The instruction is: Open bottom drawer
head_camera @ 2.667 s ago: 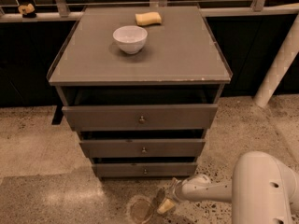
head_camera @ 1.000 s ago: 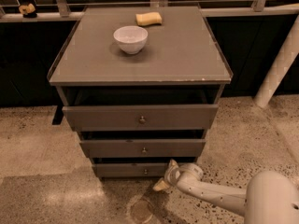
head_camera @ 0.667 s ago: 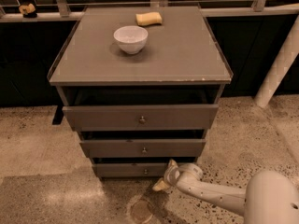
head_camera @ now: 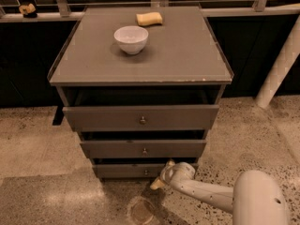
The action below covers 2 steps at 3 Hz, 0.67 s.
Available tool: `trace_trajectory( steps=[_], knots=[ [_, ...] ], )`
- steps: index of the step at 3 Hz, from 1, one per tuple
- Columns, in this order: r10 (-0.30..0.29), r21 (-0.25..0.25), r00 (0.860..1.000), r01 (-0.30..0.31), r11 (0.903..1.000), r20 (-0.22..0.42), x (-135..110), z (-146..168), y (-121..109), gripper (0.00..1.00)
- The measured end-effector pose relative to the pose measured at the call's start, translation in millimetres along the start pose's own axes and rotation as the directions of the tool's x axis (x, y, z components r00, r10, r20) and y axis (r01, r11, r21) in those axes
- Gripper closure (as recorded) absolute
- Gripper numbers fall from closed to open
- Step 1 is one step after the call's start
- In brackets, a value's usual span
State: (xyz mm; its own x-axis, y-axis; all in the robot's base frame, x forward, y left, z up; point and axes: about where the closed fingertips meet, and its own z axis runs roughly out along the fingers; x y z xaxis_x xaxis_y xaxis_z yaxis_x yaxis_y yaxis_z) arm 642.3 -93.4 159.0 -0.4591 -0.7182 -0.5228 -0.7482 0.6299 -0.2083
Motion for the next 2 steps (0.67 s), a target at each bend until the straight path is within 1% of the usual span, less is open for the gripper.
trace_trajectory(
  steps=[2],
  knots=[
    [0.014, 0.06, 1.0, -0.014, 0.9981, -0.01, 9, 18, -8, 0.0]
  ],
)
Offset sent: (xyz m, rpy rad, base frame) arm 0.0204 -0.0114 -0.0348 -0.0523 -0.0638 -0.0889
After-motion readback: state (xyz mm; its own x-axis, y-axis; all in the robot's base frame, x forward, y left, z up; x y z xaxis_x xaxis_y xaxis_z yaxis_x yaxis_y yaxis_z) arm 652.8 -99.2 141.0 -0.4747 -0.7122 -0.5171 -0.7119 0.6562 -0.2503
